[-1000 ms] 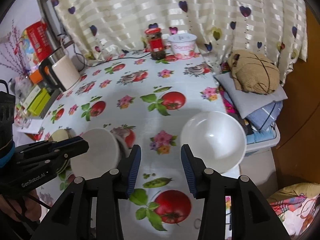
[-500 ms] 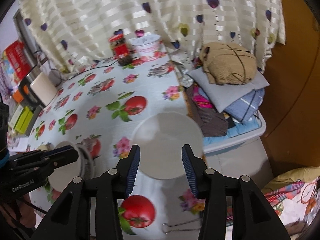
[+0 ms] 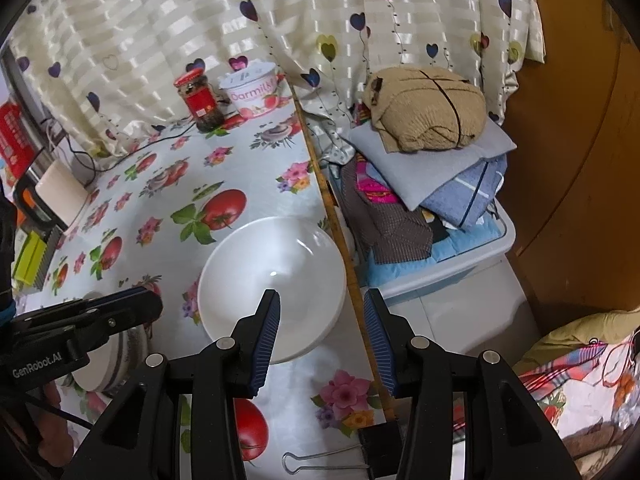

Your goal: Organize plates and bowls

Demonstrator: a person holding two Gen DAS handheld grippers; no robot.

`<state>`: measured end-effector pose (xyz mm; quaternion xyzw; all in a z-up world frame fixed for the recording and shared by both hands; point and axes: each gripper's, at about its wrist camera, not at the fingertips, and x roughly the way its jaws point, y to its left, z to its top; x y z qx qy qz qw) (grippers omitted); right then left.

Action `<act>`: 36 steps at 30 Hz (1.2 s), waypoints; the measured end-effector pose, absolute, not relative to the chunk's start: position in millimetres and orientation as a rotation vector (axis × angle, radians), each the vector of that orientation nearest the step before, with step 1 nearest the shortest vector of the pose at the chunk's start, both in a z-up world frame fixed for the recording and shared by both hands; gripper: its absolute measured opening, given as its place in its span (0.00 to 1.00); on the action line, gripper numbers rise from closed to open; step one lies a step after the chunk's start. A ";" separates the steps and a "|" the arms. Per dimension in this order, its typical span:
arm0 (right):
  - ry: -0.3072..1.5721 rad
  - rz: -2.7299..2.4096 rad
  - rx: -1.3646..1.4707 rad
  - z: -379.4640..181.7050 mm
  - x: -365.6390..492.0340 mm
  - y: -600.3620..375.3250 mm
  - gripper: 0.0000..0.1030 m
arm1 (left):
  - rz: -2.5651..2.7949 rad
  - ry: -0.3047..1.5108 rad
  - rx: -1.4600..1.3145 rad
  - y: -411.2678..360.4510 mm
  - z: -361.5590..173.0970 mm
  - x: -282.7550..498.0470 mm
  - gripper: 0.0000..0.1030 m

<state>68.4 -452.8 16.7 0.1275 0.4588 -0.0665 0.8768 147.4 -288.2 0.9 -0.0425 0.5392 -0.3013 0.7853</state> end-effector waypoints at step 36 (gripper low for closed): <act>1.030 -0.128 0.292 -19.1 85.8 -454.8 0.20 | -0.616 1.185 -0.083 -309.4 -25.4 161.1 0.18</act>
